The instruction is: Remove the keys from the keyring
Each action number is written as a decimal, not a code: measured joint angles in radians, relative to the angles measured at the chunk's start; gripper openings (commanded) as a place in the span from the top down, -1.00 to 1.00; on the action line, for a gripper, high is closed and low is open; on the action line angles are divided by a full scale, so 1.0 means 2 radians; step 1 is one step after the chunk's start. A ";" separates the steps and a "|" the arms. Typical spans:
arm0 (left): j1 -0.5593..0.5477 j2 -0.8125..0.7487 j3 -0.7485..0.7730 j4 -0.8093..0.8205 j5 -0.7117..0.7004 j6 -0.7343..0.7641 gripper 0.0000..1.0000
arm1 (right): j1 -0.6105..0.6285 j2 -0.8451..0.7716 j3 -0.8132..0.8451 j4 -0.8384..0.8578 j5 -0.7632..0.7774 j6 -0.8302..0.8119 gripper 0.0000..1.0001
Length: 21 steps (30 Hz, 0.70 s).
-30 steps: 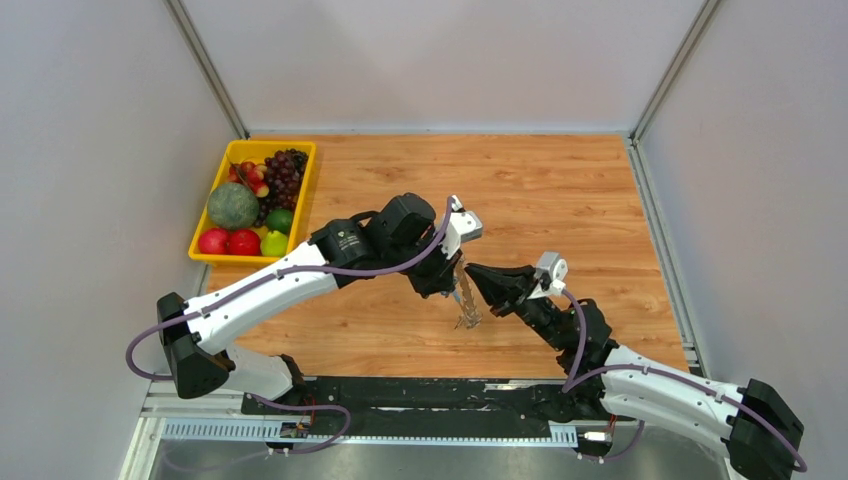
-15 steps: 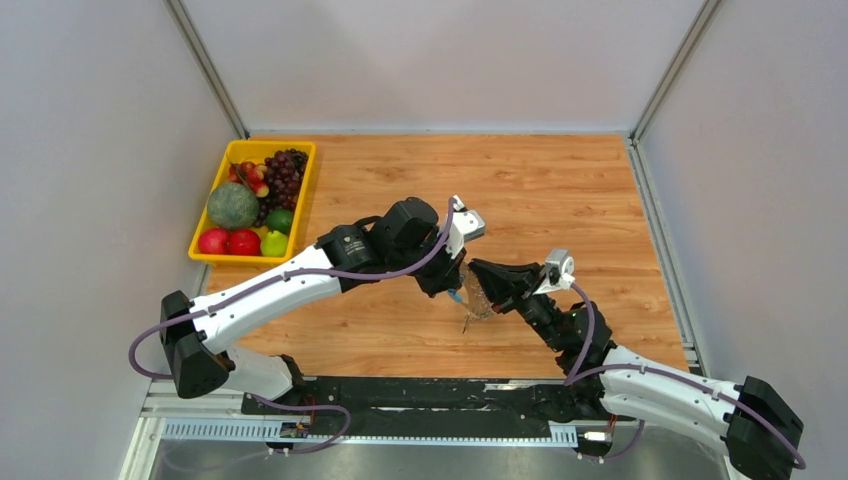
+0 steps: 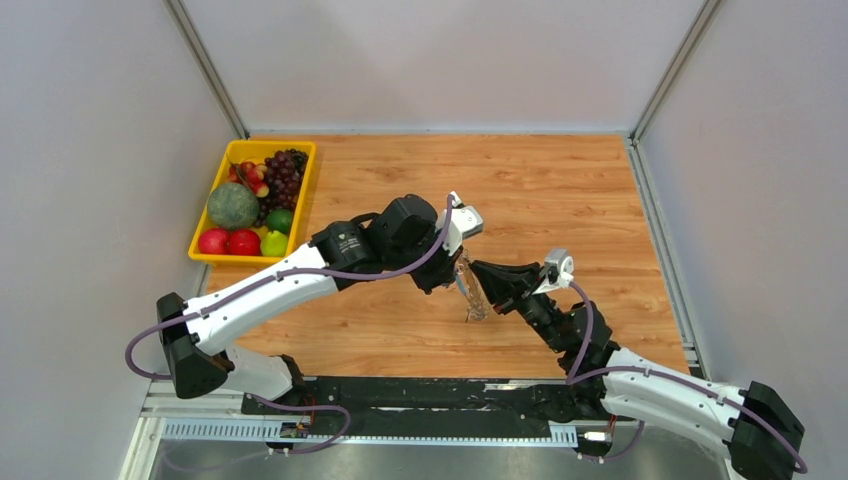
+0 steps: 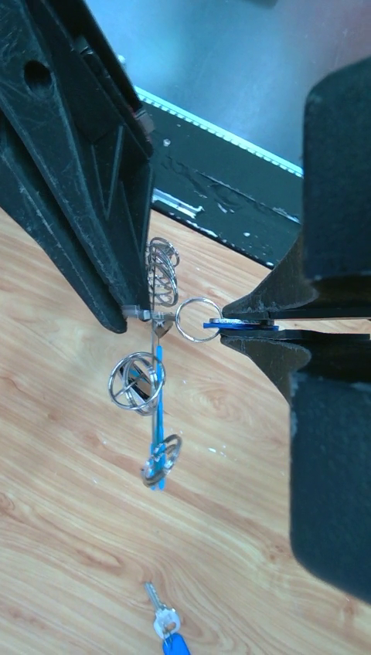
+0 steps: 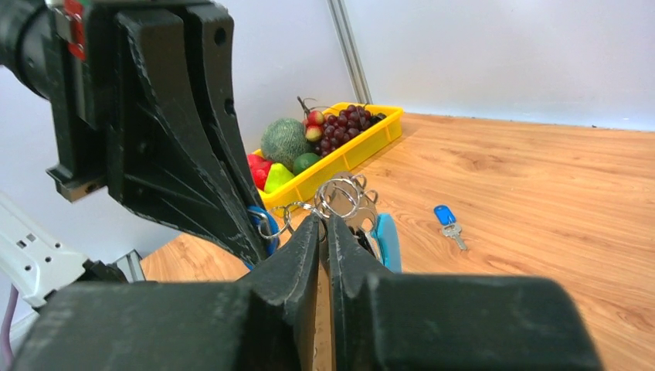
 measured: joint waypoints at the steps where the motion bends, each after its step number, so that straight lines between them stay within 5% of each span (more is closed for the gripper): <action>1: -0.001 0.000 0.004 -0.006 -0.002 0.001 1.00 | 0.000 0.000 0.000 -0.003 -0.002 -0.001 0.71; 11: -0.001 0.000 0.047 -0.108 -0.003 0.036 1.00 | -0.002 -0.036 0.015 -0.064 -0.068 -0.067 0.24; 21: -0.001 0.001 0.082 -0.158 0.012 0.070 1.00 | -0.003 -0.023 0.060 -0.130 -0.178 -0.148 0.04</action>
